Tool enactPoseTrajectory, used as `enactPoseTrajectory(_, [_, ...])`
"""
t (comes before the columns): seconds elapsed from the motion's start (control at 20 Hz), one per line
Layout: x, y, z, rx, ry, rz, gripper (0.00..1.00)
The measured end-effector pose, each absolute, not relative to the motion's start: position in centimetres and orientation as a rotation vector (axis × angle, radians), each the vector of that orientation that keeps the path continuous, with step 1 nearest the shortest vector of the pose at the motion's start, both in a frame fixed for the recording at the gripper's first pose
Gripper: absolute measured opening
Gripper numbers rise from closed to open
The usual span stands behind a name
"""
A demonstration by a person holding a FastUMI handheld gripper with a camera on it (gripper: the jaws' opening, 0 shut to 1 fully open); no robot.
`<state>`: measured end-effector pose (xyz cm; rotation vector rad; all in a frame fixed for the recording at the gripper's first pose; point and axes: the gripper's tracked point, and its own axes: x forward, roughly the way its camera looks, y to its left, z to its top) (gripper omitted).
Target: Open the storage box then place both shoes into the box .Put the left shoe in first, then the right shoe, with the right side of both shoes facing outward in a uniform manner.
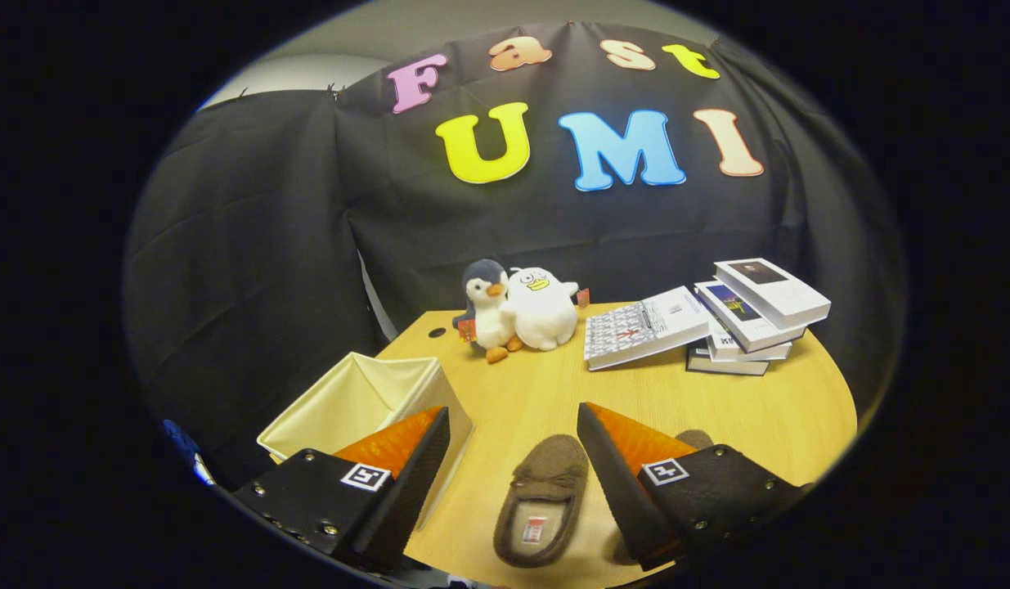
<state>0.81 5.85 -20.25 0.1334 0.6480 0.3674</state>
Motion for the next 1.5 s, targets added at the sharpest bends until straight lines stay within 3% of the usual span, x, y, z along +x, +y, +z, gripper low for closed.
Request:
enactPoseTrajectory(0.95, [-3.4, 2.9, -35.1, 0.048, 0.966, 0.346, 0.97])
enactPoseTrajectory(1.25, [-3.8, 3.2, -37.6, 0.066, 1.063, 0.31, 0.81])
enactPoseTrajectory(1.4, [-3.8, 3.1, -38.2, 0.058, 1.12, 0.284, 0.53])
enactPoseTrajectory(1.5, [-3.7, 3.8, -38.9, 0.067, 1.13, 0.296, 0.53])
